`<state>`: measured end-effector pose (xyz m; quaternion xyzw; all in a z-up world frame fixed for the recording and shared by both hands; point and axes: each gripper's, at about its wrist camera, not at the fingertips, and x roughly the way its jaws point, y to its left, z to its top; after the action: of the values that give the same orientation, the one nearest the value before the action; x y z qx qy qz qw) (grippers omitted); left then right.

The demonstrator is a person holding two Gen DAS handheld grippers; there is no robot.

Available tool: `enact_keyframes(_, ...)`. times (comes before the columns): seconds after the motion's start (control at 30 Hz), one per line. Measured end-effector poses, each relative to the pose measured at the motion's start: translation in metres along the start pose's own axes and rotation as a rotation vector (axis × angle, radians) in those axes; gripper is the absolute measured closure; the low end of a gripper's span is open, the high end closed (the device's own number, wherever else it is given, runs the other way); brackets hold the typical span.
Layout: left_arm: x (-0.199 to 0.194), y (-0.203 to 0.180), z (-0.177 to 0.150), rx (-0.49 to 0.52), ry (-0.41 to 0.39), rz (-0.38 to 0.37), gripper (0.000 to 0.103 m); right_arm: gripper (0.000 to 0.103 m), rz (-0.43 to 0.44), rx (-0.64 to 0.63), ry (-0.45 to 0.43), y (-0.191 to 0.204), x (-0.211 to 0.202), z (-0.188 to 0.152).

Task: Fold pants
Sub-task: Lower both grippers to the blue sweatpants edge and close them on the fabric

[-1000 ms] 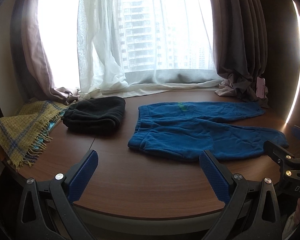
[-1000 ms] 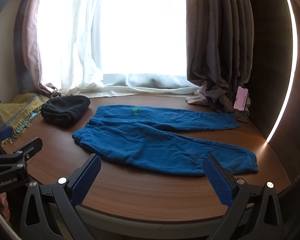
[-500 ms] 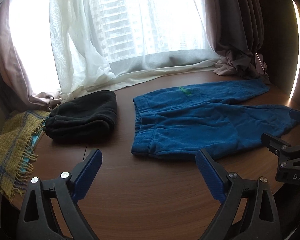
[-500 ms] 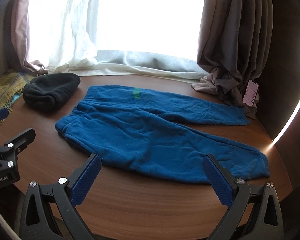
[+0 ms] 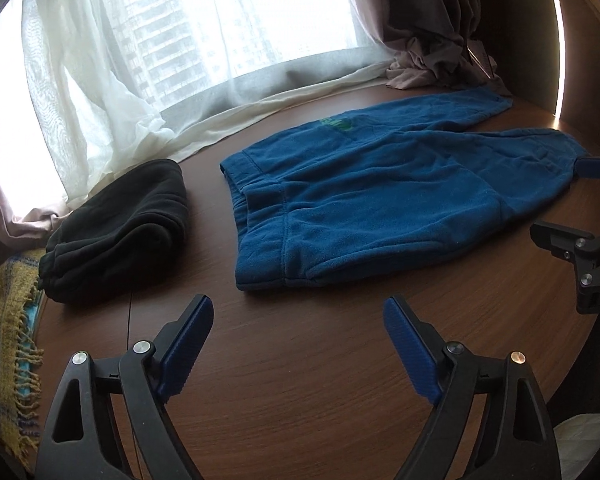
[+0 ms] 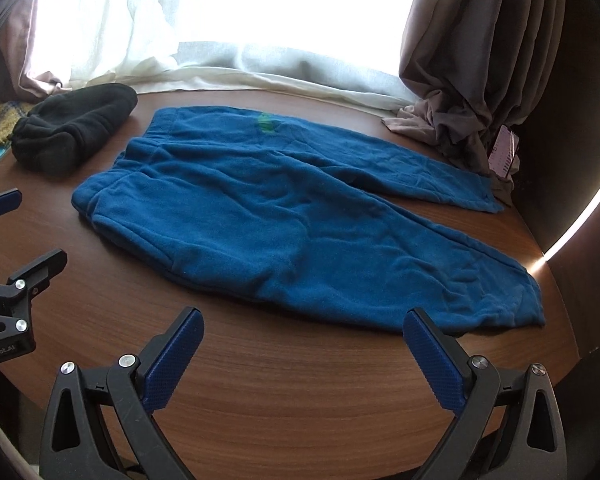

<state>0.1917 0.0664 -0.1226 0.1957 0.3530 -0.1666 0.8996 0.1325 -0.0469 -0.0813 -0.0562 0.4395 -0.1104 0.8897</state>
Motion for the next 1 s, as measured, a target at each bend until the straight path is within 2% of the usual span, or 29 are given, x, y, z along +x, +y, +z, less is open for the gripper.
enact_keyframes(0.17,0.013,-0.004,-0.002,0.040,0.015,-0.002,0.016,0.005,-0.002,-0.035,0.021,0.003,0.015,-0.001)
enact_keyframes(0.33,0.024,-0.009,-0.004,0.093,0.032,-0.003,0.022,0.011,-0.010,-0.092,0.036,0.007,0.027,-0.005)
enact_keyframes(0.67,0.039,-0.014,0.006,0.154,0.014,0.012,0.026,0.021,-0.025,-0.089,0.037,0.001,0.041,-0.003)
enact_keyframes(1.0,0.047,-0.018,0.016,0.169,0.014,-0.008,0.026,0.021,-0.010,-0.086,0.014,0.000,0.049,0.006)
